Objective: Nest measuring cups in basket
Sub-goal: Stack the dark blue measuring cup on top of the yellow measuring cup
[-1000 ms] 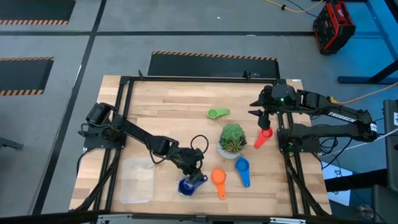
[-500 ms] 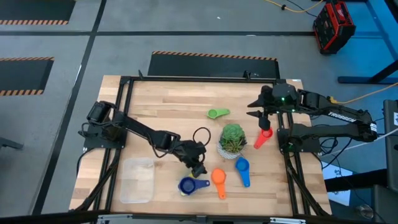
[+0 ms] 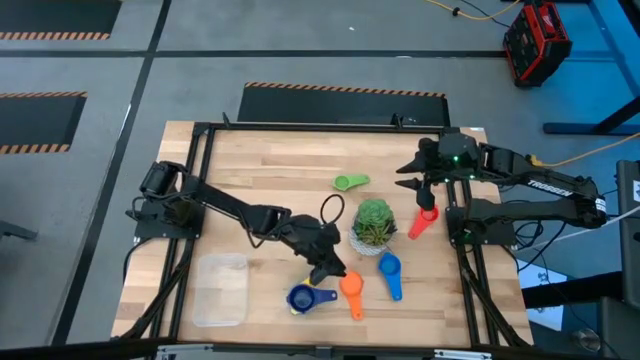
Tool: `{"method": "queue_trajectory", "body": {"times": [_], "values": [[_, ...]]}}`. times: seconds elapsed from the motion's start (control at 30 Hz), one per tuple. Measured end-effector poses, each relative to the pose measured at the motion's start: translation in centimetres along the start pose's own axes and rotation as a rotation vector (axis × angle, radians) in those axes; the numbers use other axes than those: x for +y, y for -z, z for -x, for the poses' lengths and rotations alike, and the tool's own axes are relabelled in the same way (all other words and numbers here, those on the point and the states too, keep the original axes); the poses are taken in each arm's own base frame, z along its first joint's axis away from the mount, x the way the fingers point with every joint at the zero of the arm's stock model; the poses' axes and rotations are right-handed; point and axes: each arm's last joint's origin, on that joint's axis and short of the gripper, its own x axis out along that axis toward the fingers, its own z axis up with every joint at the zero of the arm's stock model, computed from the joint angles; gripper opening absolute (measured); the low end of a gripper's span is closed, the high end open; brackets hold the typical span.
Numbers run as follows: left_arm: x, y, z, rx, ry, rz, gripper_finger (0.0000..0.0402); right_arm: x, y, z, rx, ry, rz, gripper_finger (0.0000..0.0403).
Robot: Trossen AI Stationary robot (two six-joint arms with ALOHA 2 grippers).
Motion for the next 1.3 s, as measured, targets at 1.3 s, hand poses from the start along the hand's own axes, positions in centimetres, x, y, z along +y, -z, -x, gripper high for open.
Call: {"method": "queue_trajectory", "body": {"times": [1.3], "values": [[0.2,1.3,5.0,0.397,-0.669,0.041,0.0115,16.0,-2.1,-10.7,-0.191,-0.682,0.193,0.0163]]}}
